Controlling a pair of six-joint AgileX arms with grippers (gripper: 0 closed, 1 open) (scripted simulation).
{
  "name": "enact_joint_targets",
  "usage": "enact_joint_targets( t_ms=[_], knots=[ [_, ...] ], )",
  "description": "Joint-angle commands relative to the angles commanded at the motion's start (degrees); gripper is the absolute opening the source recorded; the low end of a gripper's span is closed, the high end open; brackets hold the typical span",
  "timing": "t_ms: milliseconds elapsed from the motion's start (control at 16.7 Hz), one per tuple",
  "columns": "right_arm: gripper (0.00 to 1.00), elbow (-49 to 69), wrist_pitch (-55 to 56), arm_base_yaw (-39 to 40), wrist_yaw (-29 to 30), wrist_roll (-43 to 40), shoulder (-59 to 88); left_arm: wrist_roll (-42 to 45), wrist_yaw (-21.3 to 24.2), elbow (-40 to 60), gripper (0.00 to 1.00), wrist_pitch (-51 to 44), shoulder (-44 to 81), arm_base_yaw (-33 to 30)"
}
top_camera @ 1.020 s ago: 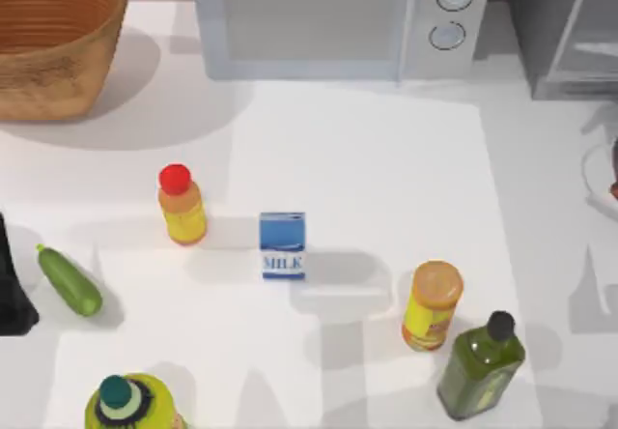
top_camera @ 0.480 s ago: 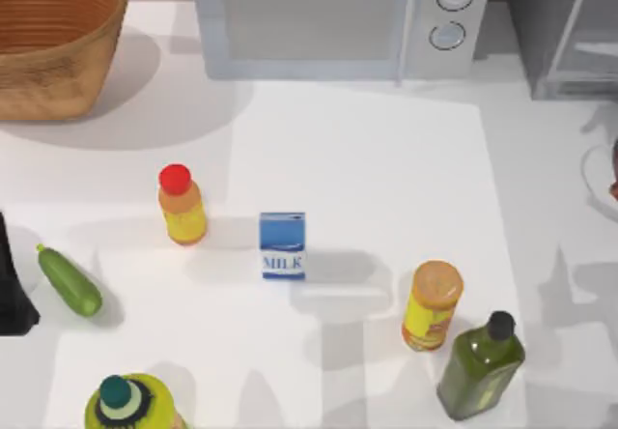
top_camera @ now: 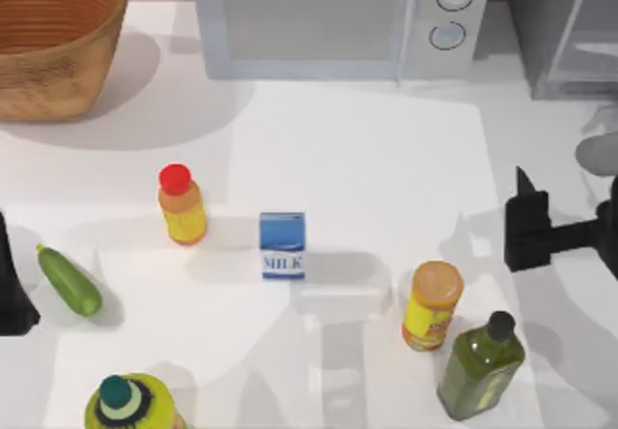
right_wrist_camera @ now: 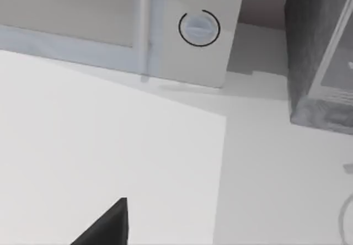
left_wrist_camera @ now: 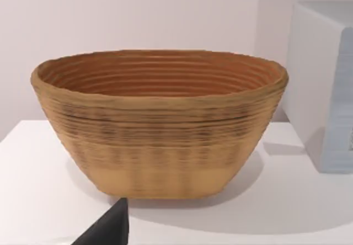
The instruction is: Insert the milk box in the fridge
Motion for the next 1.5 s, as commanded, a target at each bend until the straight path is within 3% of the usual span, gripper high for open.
enact_joint_targets(
  t_ms=[480,900,1140,1500],
  knots=[
    [1.0,21.98,16.15,21.86,20.34,10.72,41.7,0.0,0.0,0.0,1.0,0.0,0.0,0.0],
    [1.0,34.8,27.48,31.44,35.54,20.32,68.56,0.0,0.0,0.0,1.0,0.0,0.0,0.0],
    [1.0,36.71,30.1,32.3,39.89,23.16,75.36,0.0,0.0,0.0,1.0,0.0,0.0,0.0],
    [1.0,36.67,30.24,31.9,39.8,23.06,75.6,0.0,0.0,0.0,1.0,0.0,0.0,0.0]
  ],
)
